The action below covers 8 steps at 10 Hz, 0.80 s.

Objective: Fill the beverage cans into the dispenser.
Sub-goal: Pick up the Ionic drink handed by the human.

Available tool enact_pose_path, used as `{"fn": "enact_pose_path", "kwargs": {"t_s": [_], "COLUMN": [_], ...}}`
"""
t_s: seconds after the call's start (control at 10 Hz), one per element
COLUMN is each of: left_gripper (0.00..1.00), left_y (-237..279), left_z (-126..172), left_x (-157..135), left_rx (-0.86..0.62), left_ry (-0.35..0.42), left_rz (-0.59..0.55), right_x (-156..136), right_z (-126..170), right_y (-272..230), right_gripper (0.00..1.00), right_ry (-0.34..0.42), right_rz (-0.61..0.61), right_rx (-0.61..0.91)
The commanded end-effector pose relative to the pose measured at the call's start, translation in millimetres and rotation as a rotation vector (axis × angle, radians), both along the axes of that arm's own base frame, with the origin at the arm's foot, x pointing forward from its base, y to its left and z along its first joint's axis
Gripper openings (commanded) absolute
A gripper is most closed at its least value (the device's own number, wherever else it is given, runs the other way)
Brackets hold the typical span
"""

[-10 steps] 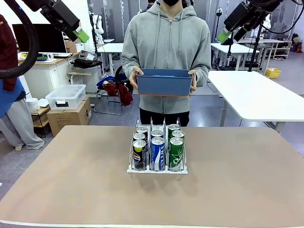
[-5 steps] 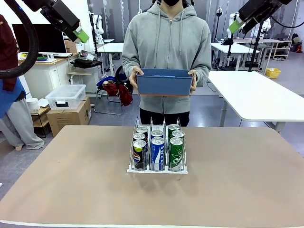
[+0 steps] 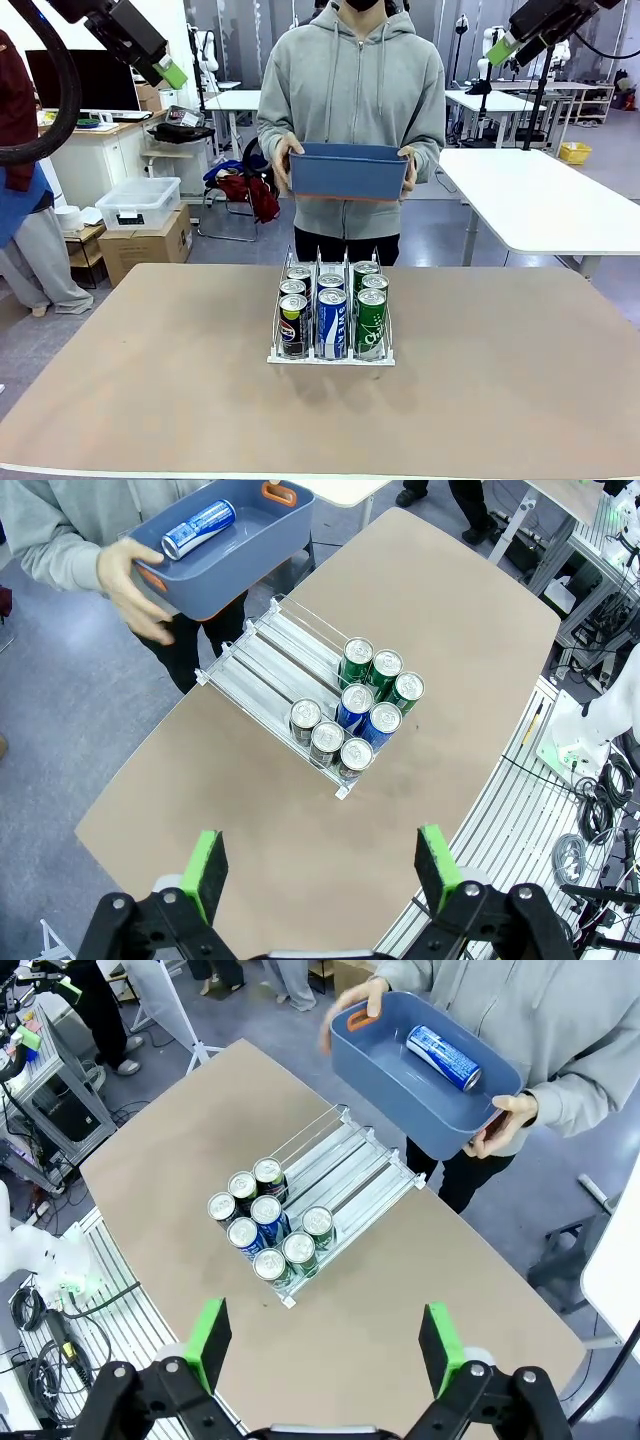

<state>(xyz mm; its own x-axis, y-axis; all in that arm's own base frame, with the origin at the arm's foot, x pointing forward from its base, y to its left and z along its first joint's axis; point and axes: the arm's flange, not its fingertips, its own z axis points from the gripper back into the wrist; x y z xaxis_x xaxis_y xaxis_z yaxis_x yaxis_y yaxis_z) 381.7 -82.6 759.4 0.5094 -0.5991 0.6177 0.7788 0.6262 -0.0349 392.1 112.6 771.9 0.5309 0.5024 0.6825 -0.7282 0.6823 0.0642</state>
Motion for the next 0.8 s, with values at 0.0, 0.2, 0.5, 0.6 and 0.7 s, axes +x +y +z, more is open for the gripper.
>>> {"fn": "enact_pose_path", "kwargs": {"t_s": [0.0,0.2,0.5,0.6,0.7], "left_gripper": [1.0,1.0,1.0,1.0,1.0], "left_y": [1.9,1.9,1.9,1.9,1.9], "left_z": [-0.8,-0.8,-0.8,-0.8,-0.8], "left_x": [-0.2,-0.2,-0.2,-0.2,-0.2], "left_rx": [-0.009,-0.009,-0.009,-0.009,-0.009], "left_ry": [0.009,0.009,0.009,0.009,0.009], "left_rz": [-0.01,-0.01,-0.01,-0.01,-0.01], "right_x": [0.7,0.7,0.7,0.7,0.7], "right_z": [0.5,0.5,0.5,0.5,0.5], "right_y": [0.2,0.2,0.2,0.2,0.2], "right_gripper": [1.0,1.0,1.0,1.0,1.0], "right_ry": [0.002,0.002,0.002,0.002,0.002], "right_rz": [-0.004,-0.004,-0.004,-0.004,-0.004], "right_rx": [-0.007,-0.007,-0.007,-0.007,-0.007]}}
